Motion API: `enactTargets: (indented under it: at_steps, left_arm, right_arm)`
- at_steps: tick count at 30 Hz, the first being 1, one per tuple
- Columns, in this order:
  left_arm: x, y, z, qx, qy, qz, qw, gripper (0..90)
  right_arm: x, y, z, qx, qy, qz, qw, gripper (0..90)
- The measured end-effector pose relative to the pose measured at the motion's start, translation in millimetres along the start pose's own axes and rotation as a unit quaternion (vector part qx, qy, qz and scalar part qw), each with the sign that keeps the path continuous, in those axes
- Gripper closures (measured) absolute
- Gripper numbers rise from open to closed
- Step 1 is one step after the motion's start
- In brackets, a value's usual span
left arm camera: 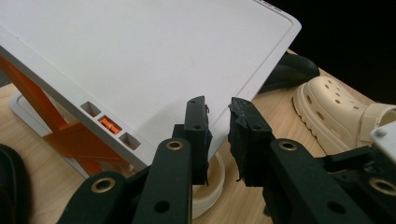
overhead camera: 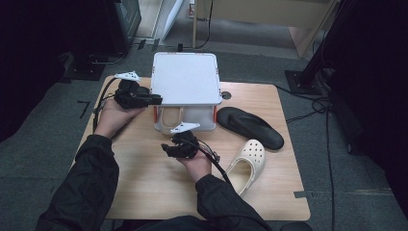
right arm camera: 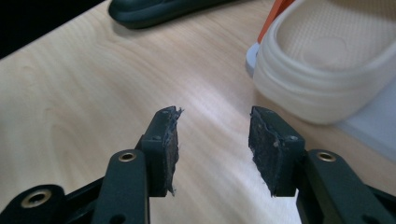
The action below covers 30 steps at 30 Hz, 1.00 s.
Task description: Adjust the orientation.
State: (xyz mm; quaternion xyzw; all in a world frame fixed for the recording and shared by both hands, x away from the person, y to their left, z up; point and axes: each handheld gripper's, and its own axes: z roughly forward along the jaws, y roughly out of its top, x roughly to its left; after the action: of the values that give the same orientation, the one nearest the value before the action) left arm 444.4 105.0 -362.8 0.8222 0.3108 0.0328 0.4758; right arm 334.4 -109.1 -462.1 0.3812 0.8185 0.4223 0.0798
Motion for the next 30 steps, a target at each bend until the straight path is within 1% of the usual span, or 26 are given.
enactTargets:
  at_steps: [3,6,9,13,15,19,22,25,30]
  left_arm:
    - [0.2,-0.1,0.1,-0.001,-0.001,-0.001,1.0,77.2]
    - [0.3,-1.1,0.0,-0.005,-0.001,-0.001,1.0,77.1]
    - [0.1,-1.4,-0.1,-0.005,-0.001,-0.004,1.0,76.8]
    - [-0.8,-1.2,-0.2,-0.004,0.002,-0.003,1.0,76.3]
    - [-0.9,-1.0,-0.1,-0.003,0.001,-0.004,1.0,76.0]
    - [-1.0,-1.0,-0.3,-0.003,0.001,-0.005,1.0,75.3]
    - [-1.4,-0.8,-0.1,-0.002,0.001,-0.004,1.0,75.1]
    - [-1.4,-0.9,-0.2,-0.003,0.001,-0.005,1.0,74.9]
    - [-2.5,-0.3,0.1,-0.002,0.003,-0.004,1.0,74.4]
  right_arm:
    - [-2.6,-5.5,-12.8,-0.002,0.006,0.005,1.0,52.3]
    - [-6.6,-8.7,-25.5,-0.005,0.003,0.012,0.9999,52.2]
    - [-10.6,-11.2,-38.8,-0.007,-0.002,0.013,0.9999,52.1]
    - [-16.7,-15.2,-58.1,-0.007,-0.013,0.011,0.9998,50.8]
    - [-21.4,-17.9,-69.0,-0.009,-0.019,0.015,0.9997,50.7]
    - [-34.2,-23.4,-90.4,-0.019,-0.029,0.033,0.9989,50.7]
    - [-42.7,-27.5,-106.3,-0.019,-0.042,0.036,0.9983,50.7]
    - [-49.3,-34.7,-123.0,-0.018,-0.06,0.04,0.9972,50.2]
    - [-56.2,-46.3,-143.1,-0.02,-0.076,0.051,0.9956,48.9]
